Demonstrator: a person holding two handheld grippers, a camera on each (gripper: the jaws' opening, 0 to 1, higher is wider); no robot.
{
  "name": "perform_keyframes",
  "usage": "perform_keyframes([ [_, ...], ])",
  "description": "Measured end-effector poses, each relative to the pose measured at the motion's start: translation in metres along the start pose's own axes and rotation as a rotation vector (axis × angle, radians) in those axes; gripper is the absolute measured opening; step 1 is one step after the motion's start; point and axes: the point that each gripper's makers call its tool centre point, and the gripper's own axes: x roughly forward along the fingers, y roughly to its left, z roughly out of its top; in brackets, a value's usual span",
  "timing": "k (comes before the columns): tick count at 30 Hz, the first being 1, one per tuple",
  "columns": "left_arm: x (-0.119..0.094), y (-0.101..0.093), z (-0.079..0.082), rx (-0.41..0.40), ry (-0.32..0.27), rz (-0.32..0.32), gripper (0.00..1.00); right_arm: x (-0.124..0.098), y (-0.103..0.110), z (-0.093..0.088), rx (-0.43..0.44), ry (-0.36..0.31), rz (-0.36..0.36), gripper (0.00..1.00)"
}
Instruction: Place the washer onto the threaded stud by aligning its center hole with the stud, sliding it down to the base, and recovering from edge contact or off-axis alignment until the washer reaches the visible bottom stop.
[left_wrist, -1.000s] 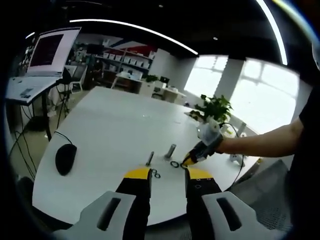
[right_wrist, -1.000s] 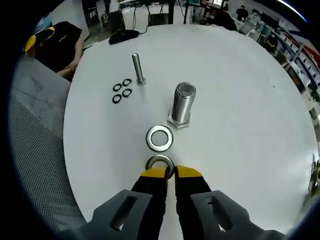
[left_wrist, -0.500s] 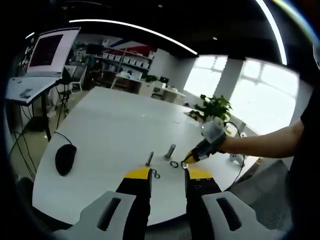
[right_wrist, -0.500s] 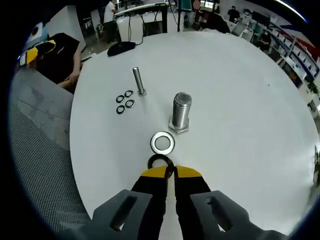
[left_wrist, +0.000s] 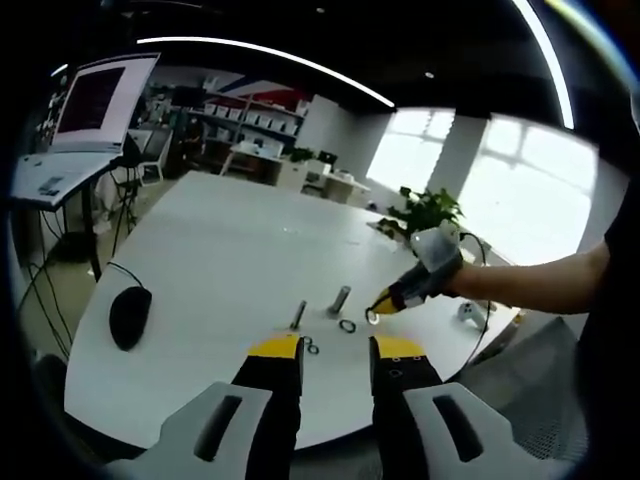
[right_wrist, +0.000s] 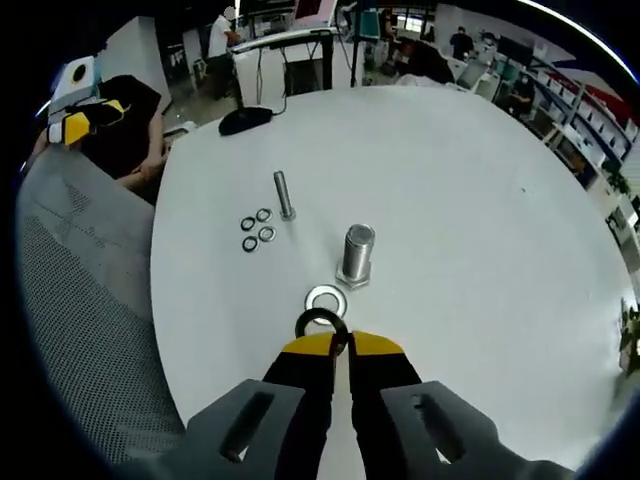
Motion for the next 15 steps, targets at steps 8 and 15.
perform_keyframes([
  [8, 0.000, 0.000, 0.001, -0.001, -0.004, -0.002, 0.24, -0.005, 0.001, 0.008, 0.001, -0.030, -0.009, 0.06],
  [15, 0.000, 0.000, 0.001, -0.003, -0.007, -0.002, 0.24, -0.008, 0.006, 0.022, 0.004, -0.063, -0.004, 0.06],
])
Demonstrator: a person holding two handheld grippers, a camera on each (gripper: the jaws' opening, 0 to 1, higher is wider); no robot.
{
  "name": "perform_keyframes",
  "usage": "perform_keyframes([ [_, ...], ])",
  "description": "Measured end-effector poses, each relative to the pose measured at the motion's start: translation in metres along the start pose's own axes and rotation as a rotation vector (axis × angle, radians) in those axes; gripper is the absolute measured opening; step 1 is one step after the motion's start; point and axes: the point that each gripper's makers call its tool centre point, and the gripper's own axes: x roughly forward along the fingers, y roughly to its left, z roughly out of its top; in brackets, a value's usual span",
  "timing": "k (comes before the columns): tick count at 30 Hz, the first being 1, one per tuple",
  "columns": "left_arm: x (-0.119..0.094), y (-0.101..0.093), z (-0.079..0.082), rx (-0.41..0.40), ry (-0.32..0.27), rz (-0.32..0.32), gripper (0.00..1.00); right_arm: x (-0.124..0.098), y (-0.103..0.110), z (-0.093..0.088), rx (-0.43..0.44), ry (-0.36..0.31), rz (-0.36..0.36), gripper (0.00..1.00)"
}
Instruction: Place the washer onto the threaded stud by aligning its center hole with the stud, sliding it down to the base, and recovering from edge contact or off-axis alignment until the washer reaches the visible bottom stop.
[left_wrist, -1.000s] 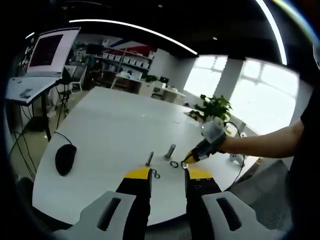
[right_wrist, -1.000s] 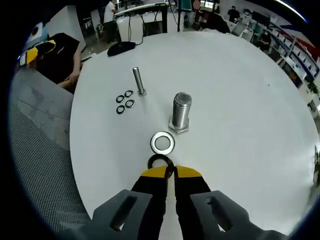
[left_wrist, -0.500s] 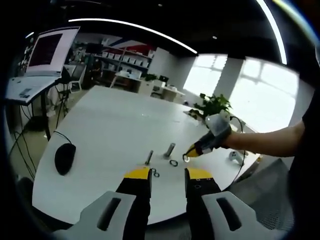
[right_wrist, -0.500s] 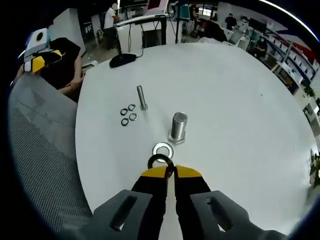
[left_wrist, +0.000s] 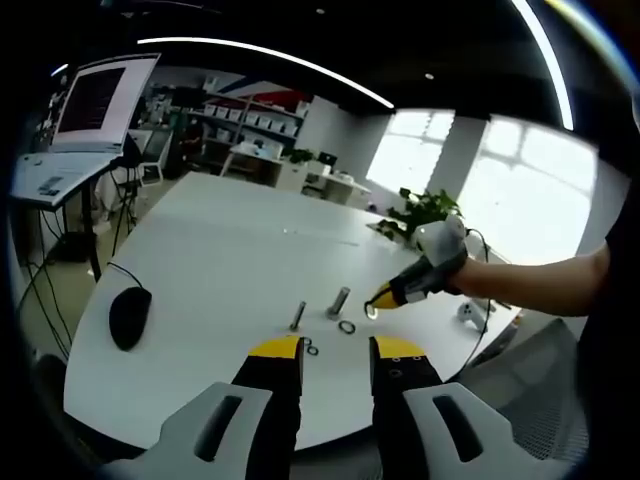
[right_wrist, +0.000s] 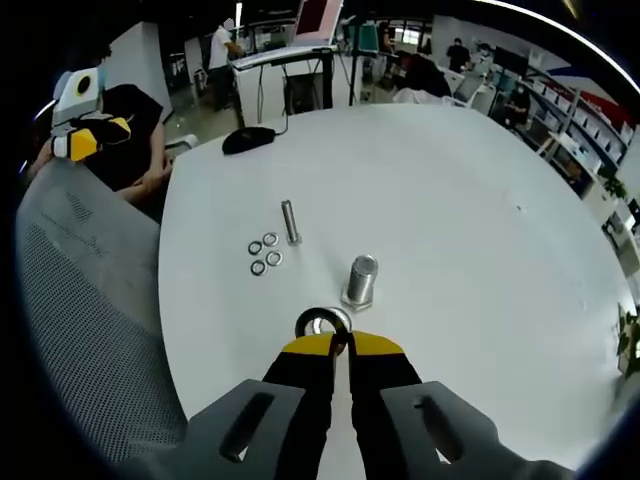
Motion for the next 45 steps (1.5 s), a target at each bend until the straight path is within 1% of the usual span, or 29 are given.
perform_keyframes([
  [5, 0.000, 0.000, 0.000, -0.001, 0.000, -0.001, 0.24, -0.001, 0.000, 0.008, 0.021, -0.008, -0.004, 0.06],
  [10, 0.000, 0.000, 0.001, -0.002, -0.002, 0.000, 0.23, -0.002, -0.001, 0.017, 0.074, -0.035, -0.002, 0.06],
  [13, 0.000, 0.001, 0.001, -0.002, -0.001, 0.001, 0.23, -0.001, 0.000, 0.021, 0.141, -0.057, 0.003, 0.06],
  [14, 0.000, 0.001, 0.001, -0.003, -0.002, 0.001, 0.23, 0.000, 0.001, 0.022, 0.189, -0.073, 0.004, 0.06],
  [16, 0.000, 0.001, 0.001, -0.005, -0.005, 0.003, 0.23, 0.002, 0.002, 0.022, 0.239, -0.079, 0.013, 0.06],
  [20, 0.000, 0.001, 0.001, -0.006, -0.005, 0.003, 0.23, 0.005, -0.001, 0.021, 0.275, -0.084, -0.002, 0.06],
  [23, 0.000, 0.001, 0.001, -0.005, -0.004, 0.003, 0.23, 0.006, -0.002, 0.023, 0.328, -0.109, -0.012, 0.06],
  [26, 0.000, 0.001, 0.001, -0.006, -0.004, 0.003, 0.23, 0.007, -0.005, 0.023, 0.368, -0.118, -0.021, 0.06],
  [29, 0.000, 0.000, 0.001, -0.006, -0.004, 0.001, 0.23, 0.008, -0.010, 0.024, 0.419, -0.135, -0.034, 0.06],
  [32, 0.000, 0.001, 0.001, -0.006, -0.004, 0.001, 0.23, 0.007, -0.015, 0.026, 0.445, -0.151, -0.046, 0.06],
  [35, -0.001, 0.001, 0.001, -0.008, -0.008, 0.002, 0.23, 0.008, -0.023, 0.026, 0.497, -0.168, -0.059, 0.06],
  [39, -0.001, 0.001, 0.002, -0.010, -0.012, 0.000, 0.23, 0.011, -0.026, 0.028, 0.559, -0.185, -0.059, 0.06],
  [45, -0.001, 0.000, 0.002, -0.011, -0.010, -0.003, 0.22, 0.015, -0.029, 0.027, 0.574, -0.176, -0.073, 0.06],
])
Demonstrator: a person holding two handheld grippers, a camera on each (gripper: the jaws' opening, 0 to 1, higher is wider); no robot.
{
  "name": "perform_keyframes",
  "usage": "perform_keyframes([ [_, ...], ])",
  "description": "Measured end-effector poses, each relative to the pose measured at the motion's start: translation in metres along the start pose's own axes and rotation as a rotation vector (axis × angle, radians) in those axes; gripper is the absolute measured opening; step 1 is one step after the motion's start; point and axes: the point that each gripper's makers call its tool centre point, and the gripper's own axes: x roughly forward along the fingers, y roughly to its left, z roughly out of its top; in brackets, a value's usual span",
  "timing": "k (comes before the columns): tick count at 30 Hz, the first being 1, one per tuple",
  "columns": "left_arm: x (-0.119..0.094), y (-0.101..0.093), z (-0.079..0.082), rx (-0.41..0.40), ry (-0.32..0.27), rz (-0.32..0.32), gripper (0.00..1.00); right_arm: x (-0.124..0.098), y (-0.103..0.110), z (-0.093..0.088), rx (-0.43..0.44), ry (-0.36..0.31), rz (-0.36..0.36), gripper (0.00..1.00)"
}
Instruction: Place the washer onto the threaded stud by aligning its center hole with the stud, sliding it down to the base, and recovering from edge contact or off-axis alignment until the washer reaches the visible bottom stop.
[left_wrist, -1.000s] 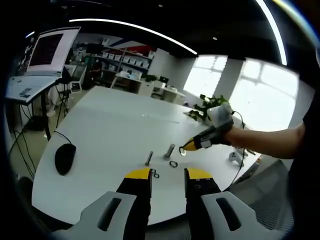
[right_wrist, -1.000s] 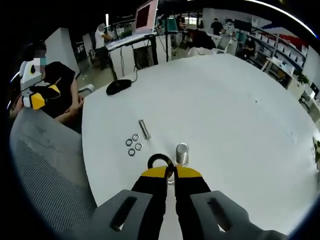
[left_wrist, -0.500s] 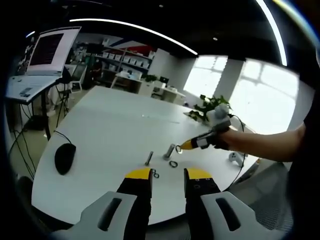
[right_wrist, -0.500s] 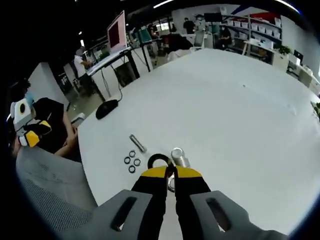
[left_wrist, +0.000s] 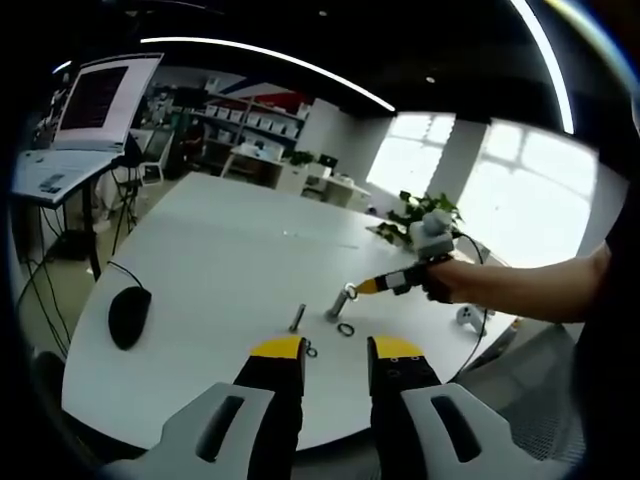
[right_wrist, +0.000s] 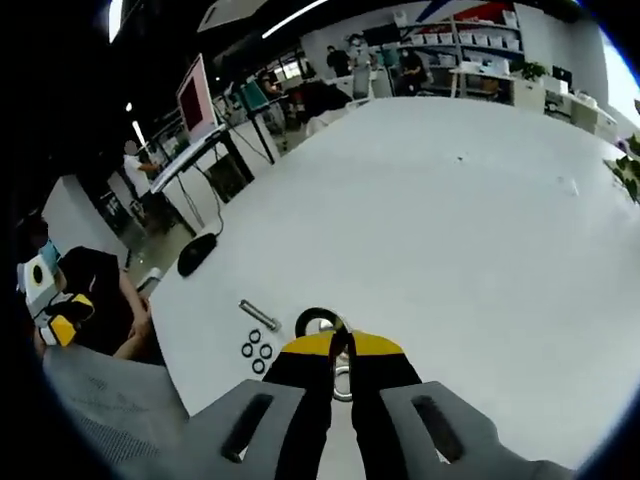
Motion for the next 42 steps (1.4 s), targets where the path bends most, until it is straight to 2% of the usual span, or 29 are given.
perform_keyframes([
  [5, 0.000, -0.001, 0.000, 0.001, 0.000, -0.004, 0.22, 0.004, -0.003, 0.003, 0.053, -0.011, 0.000, 0.06],
  [8, 0.000, -0.001, 0.000, 0.000, 0.001, -0.005, 0.22, 0.007, -0.002, 0.006, 0.023, -0.003, -0.011, 0.06],
  [19, 0.000, -0.001, 0.000, -0.004, -0.002, -0.010, 0.22, 0.012, 0.001, 0.008, 0.036, 0.010, 0.000, 0.06],
  [22, 0.000, -0.001, 0.000, -0.005, -0.001, -0.011, 0.22, 0.013, 0.001, 0.008, 0.003, 0.008, 0.002, 0.07],
  [23, 0.000, -0.001, 0.000, -0.005, -0.001, -0.011, 0.22, 0.014, -0.001, 0.008, -0.036, 0.011, -0.001, 0.07],
  [24, 0.000, -0.001, 0.000, -0.005, -0.001, -0.011, 0.22, 0.013, 0.001, 0.007, -0.020, 0.012, 0.004, 0.07],
  [26, 0.000, -0.001, 0.000, -0.005, 0.002, -0.012, 0.22, 0.013, 0.005, 0.008, -0.064, 0.006, 0.022, 0.07],
  [29, 0.000, -0.001, -0.001, -0.005, 0.004, -0.013, 0.21, 0.013, 0.004, 0.009, -0.099, 0.010, 0.011, 0.08],
  [37, 0.000, -0.001, -0.002, -0.006, 0.009, -0.014, 0.21, 0.011, 0.003, 0.007, -0.080, 0.002, 0.021, 0.08],
  [39, 0.000, -0.001, -0.002, -0.006, 0.011, -0.014, 0.21, 0.008, 0.004, 0.013, -0.093, -0.041, 0.013, 0.08],
  [42, 0.000, -0.001, -0.002, -0.006, 0.012, -0.014, 0.21, 0.005, 0.006, 0.016, -0.090, -0.060, 0.017, 0.07],
])
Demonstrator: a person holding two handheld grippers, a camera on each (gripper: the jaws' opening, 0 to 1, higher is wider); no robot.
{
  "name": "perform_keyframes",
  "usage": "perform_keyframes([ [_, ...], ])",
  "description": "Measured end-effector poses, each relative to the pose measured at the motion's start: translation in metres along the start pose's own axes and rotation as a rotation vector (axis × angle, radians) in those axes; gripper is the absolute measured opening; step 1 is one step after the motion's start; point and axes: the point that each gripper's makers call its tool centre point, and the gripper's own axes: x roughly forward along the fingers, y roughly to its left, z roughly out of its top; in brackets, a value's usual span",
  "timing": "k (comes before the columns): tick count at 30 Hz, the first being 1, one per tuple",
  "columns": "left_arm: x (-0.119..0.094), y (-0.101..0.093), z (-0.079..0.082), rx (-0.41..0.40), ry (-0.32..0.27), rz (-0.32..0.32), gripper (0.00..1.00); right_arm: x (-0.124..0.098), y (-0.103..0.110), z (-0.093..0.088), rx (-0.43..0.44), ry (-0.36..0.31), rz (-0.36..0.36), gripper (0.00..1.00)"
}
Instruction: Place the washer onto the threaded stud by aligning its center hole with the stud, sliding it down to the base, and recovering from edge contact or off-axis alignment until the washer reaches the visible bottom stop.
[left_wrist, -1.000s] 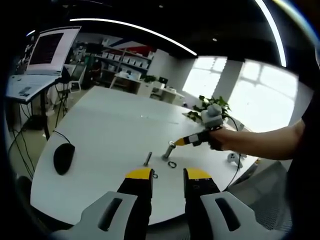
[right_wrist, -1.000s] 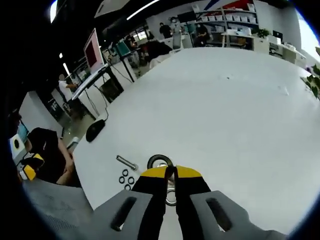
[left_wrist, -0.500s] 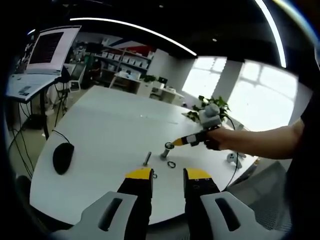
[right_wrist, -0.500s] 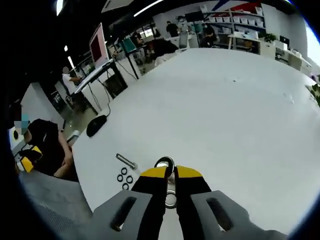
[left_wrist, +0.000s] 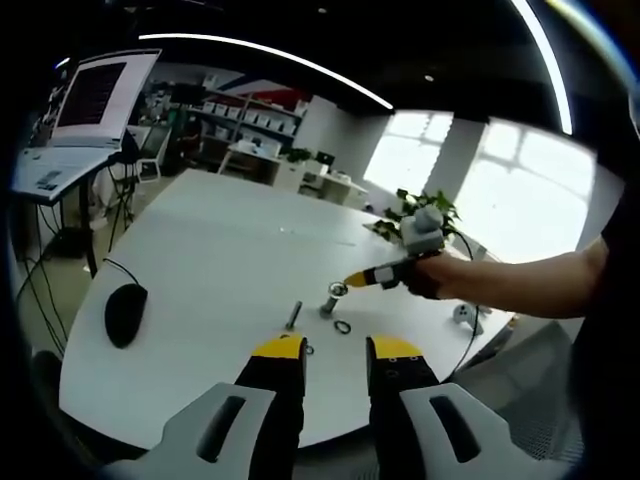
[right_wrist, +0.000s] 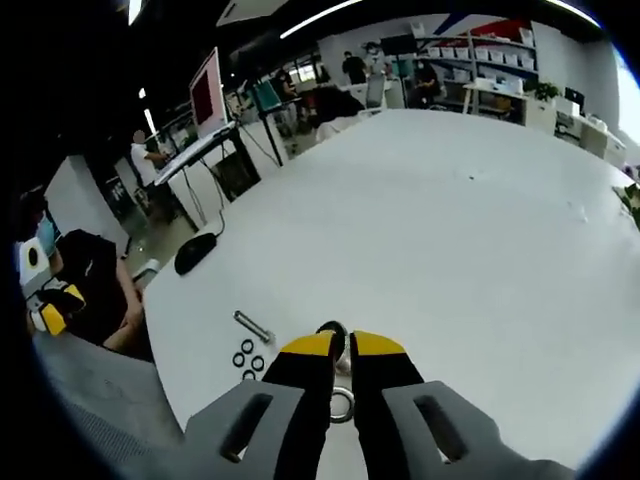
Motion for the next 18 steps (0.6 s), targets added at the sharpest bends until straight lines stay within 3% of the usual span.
perform_keyframes([
  [4, 0.000, 0.000, -0.001, 0.001, 0.005, -0.001, 0.21, 0.001, 0.004, 0.002, -0.007, -0.016, 0.019, 0.04],
  [7, 0.000, 0.000, -0.001, 0.002, 0.006, -0.001, 0.21, 0.005, -0.001, -0.011, -0.040, 0.039, 0.001, 0.03],
  [8, 0.000, 0.000, -0.001, 0.001, 0.006, -0.001, 0.21, 0.005, -0.002, -0.005, -0.038, -0.014, 0.004, 0.03],
  [9, 0.000, 0.000, -0.001, 0.001, 0.006, -0.001, 0.21, 0.003, -0.002, -0.006, 0.019, -0.007, 0.014, 0.03],
  [10, 0.000, 0.000, -0.001, 0.002, 0.006, -0.001, 0.21, 0.001, -0.004, -0.007, 0.025, 0.006, 0.010, 0.03],
  [14, 0.000, 0.000, -0.001, 0.002, 0.005, -0.001, 0.21, 0.000, -0.003, -0.007, 0.004, 0.025, 0.003, 0.03],
  [16, 0.000, 0.000, -0.001, 0.001, 0.004, -0.001, 0.21, -0.001, 0.005, 0.007, -0.021, -0.046, 0.021, 0.03],
  [18, 0.000, 0.000, -0.001, 0.001, 0.004, 0.000, 0.21, 0.002, 0.007, 0.003, -0.053, -0.013, 0.024, 0.03],
])
